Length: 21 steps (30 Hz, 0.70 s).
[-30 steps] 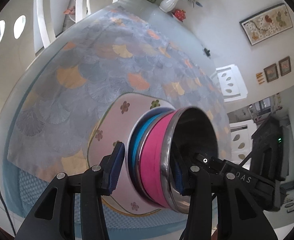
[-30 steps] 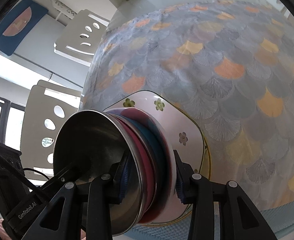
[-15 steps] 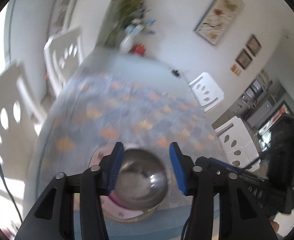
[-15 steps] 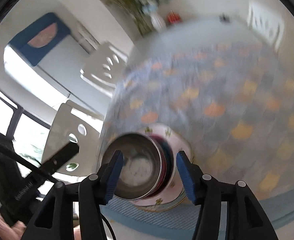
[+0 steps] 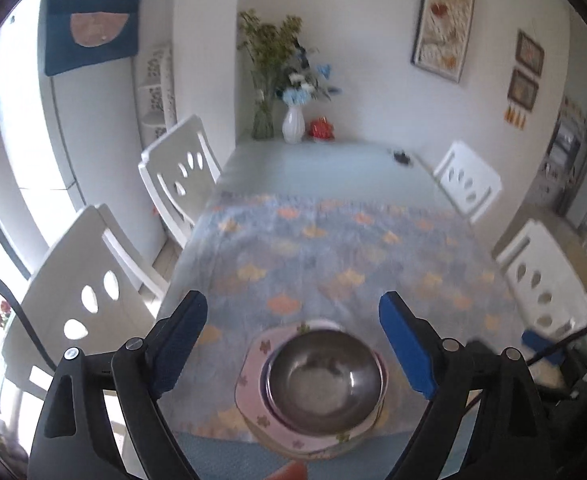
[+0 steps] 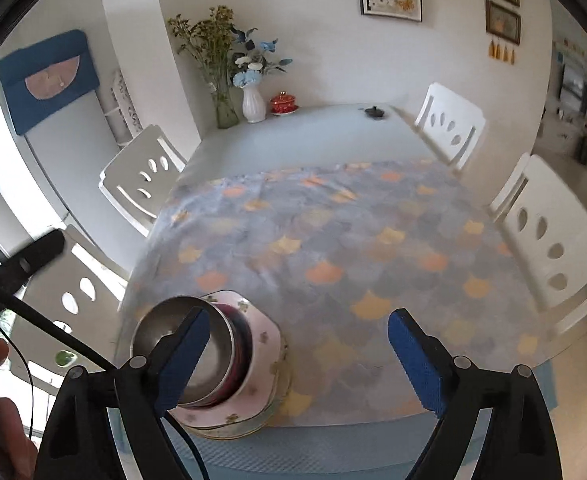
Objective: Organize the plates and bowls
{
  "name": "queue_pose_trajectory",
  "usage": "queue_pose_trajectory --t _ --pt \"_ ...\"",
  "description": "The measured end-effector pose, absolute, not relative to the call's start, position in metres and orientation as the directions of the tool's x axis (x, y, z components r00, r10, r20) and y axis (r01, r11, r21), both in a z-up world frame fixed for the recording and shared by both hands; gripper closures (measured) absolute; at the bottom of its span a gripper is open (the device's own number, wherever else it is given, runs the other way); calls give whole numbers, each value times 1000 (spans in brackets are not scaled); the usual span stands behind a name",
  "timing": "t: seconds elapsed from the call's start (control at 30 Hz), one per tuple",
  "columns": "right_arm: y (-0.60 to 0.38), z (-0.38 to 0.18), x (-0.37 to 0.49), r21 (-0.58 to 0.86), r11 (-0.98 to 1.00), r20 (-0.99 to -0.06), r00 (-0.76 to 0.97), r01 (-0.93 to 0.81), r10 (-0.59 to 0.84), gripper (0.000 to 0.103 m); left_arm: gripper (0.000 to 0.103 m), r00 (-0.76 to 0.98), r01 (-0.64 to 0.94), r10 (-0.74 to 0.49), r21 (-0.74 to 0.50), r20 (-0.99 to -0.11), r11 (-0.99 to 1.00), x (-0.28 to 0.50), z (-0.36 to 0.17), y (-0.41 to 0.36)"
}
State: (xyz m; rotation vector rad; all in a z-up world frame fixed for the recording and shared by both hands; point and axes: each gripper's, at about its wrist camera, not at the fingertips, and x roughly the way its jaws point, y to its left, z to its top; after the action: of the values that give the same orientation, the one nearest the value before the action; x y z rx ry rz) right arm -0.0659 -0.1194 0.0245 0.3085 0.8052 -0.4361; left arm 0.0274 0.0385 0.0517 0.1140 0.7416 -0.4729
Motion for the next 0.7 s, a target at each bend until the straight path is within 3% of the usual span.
queue_pose_trajectory --t 0.5,0.7 --pt "-109 25 -66 37 876 -746 597 481 -297 13 16 622 347 -357 -164 -697 923 30 33 53" --pt "-110 21 -63 17 866 -759 570 500 -315 13 16 660 345 -296 -71 -690 936 28 33 44"
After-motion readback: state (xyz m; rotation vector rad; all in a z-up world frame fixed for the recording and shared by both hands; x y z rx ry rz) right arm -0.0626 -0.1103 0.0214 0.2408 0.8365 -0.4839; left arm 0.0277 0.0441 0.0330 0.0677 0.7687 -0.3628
